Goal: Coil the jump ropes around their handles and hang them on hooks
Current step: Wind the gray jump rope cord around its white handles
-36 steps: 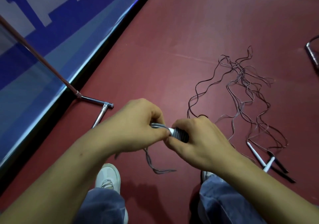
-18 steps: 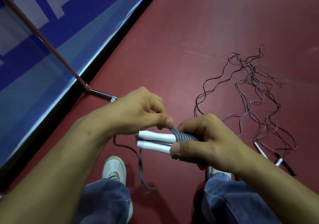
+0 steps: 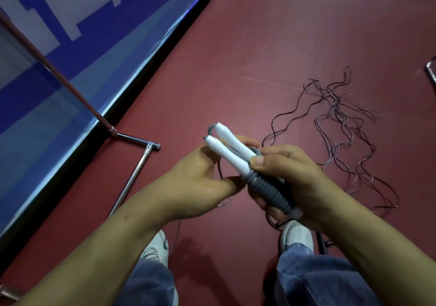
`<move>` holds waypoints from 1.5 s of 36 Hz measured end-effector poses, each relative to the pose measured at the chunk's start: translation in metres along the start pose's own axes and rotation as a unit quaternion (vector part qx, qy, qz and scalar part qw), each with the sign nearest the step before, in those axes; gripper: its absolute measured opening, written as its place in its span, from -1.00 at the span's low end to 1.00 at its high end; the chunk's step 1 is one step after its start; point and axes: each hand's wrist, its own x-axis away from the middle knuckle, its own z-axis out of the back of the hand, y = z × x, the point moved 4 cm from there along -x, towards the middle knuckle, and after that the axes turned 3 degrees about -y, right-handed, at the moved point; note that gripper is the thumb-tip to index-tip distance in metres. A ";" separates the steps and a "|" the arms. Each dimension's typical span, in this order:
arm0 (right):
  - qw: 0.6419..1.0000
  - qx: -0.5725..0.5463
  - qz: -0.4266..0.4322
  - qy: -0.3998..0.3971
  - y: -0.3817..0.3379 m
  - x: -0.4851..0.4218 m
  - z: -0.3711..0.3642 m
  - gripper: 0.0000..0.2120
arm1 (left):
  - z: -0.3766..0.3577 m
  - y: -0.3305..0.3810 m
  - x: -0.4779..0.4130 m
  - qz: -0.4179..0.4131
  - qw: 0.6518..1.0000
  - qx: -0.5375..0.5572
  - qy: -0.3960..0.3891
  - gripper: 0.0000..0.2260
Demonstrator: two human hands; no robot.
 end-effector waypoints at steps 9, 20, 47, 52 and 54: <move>0.995 -0.095 -0.009 0.005 -0.003 0.002 0.003 -0.79 | -0.003 0.004 0.000 0.018 0.986 0.166 -0.016 -0.64; 0.998 -0.051 -0.041 -0.002 0.006 0.008 0.003 -0.72 | -0.012 0.000 0.003 0.036 0.989 0.141 -0.019 -0.55; 0.972 0.181 0.022 0.149 -0.029 0.023 0.016 -0.63 | -0.009 0.005 0.004 0.035 0.996 -0.069 0.037 -0.70; 0.946 0.265 0.034 0.183 -0.017 0.021 0.026 -0.67 | -0.014 0.003 0.008 0.075 0.996 -0.054 0.003 -0.74; 0.931 0.313 0.050 0.183 -0.012 0.019 0.028 -0.64 | -0.014 0.003 0.008 0.104 0.993 -0.057 -0.013 -0.71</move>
